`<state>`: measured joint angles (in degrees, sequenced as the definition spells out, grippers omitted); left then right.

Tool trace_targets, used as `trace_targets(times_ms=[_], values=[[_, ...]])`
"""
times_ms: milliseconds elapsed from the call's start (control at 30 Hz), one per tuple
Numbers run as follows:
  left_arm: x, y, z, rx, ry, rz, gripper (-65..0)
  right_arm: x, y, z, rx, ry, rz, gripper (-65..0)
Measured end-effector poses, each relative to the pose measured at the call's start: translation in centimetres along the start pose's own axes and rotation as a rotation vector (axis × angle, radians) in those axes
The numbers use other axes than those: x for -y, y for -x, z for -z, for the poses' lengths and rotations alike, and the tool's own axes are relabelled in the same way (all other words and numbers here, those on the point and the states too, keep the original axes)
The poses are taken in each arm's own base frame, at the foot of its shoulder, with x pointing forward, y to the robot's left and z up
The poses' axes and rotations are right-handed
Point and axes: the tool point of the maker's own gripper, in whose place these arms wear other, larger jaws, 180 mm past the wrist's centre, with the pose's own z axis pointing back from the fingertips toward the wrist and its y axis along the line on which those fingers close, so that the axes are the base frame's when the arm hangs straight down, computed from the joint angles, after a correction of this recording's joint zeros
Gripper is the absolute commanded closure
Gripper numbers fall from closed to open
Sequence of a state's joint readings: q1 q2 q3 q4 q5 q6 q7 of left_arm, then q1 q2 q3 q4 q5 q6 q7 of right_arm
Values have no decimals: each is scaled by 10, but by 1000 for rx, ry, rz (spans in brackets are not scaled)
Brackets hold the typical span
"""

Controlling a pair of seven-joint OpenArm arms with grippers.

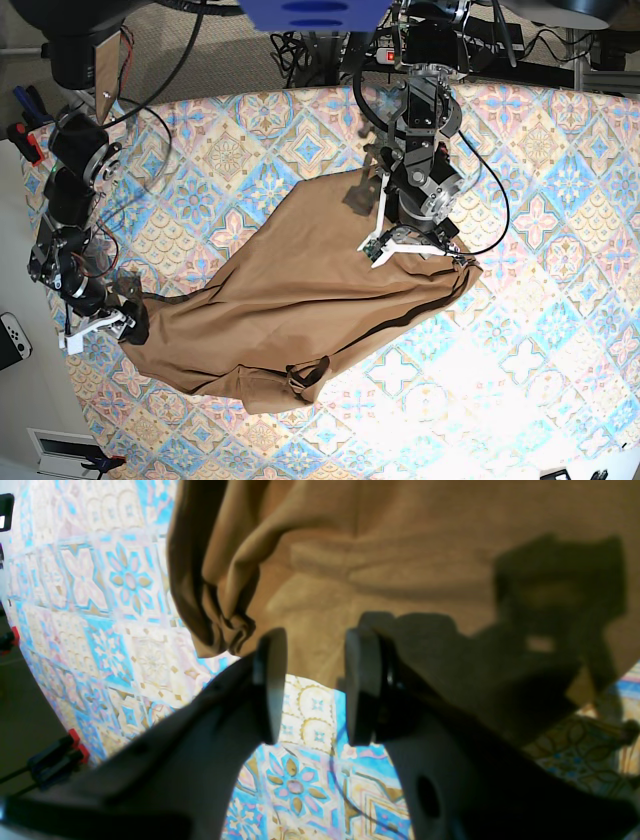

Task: Layout the t-shirt on the table in an organized manner, then fold the t-shirt properly
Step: 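Move the right gripper back to the shirt end and grasp it, then pull the held corner with the left gripper away from the right gripper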

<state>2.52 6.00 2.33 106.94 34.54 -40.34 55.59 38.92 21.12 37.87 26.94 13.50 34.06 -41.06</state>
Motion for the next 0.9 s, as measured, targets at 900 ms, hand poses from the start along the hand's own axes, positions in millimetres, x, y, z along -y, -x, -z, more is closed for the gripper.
trace_targets(times_ms=[900], values=[[-1,1,0,-7,-4,2,-196,-15,14,13,-5,-28,13,-444]])
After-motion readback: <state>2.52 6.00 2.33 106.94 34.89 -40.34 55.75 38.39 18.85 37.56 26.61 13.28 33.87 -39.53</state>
